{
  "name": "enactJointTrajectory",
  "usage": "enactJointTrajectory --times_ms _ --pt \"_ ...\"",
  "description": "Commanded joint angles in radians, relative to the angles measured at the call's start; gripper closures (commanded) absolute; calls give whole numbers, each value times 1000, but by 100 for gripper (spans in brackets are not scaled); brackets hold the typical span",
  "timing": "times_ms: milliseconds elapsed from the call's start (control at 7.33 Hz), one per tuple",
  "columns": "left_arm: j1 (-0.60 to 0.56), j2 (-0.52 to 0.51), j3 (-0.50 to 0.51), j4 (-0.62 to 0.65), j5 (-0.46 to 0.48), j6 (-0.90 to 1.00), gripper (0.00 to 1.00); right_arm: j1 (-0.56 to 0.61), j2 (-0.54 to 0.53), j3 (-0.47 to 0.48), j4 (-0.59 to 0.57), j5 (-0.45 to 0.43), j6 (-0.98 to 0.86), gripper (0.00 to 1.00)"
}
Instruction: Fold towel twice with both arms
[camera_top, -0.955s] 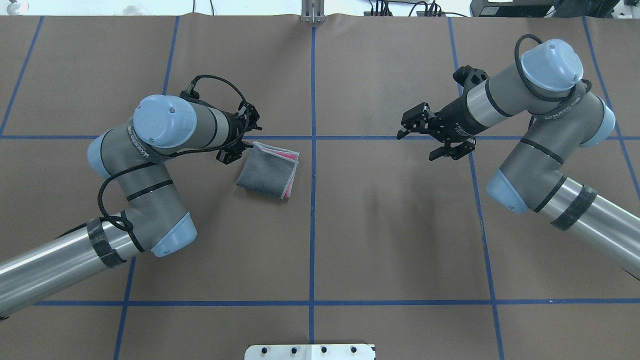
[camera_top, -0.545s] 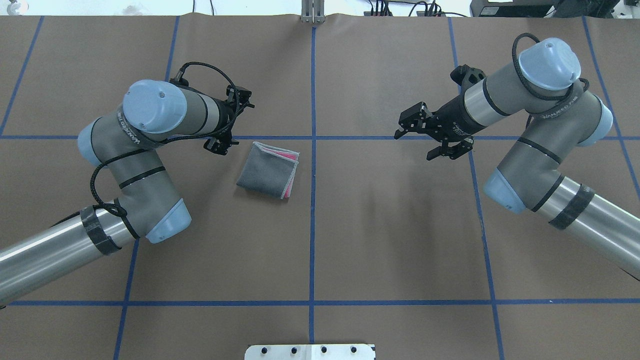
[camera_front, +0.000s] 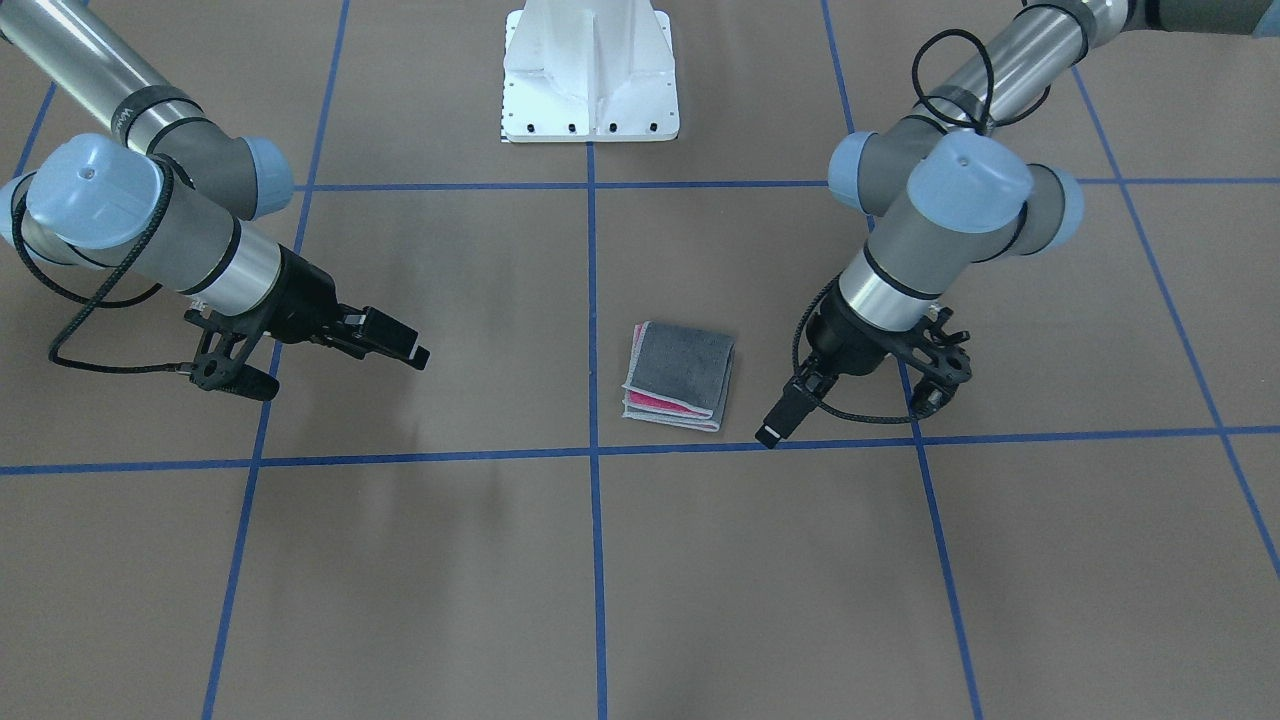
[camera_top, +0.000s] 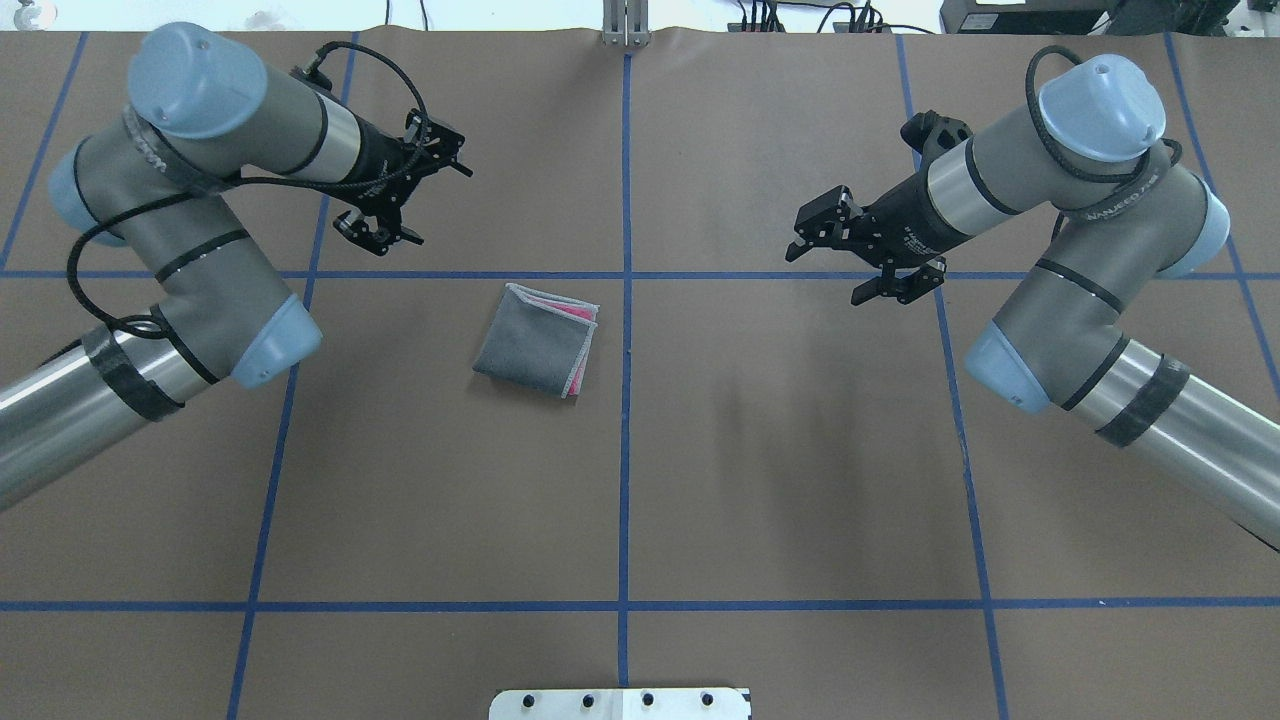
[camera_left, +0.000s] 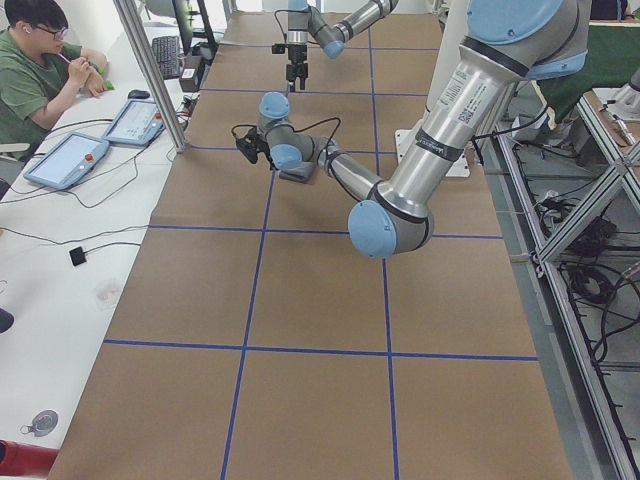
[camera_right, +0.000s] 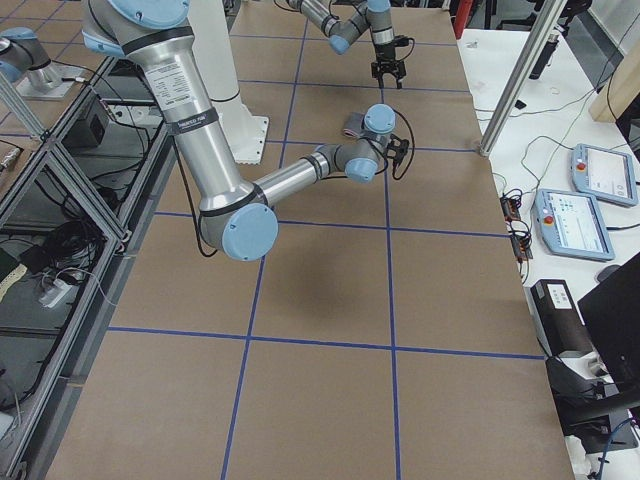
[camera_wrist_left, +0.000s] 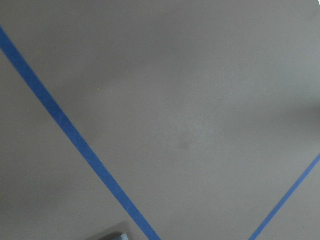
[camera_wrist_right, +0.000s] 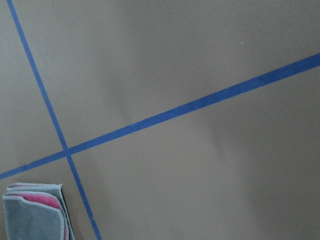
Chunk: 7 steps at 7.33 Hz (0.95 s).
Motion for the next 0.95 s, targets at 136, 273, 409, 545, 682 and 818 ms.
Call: enactJointTrajectory --times_ms 136,273,409,545,682,818 --pt "-209 92 -48 134 -122 535 1 126 -12 1 -169 -32 -281 1" --pt "-249 161 -51 142 -120 773 1 174 -16 1 -284 -61 -474 1" --pt "-288 230 -48 155 -113 963 1 227 -26 1 -446 -111 -733 1" --pt "-350 267 -45 160 -114 1131 1 261 -29 0 -576 -162 -920 1" --pt "-427 307 -53 225 -123 1368 1 315 -55 -9 -661 -176 -1111 1" --pt "-484 303 -71 390 -135 1581 0 399 -84 -14 -726 -166 -1292 1"
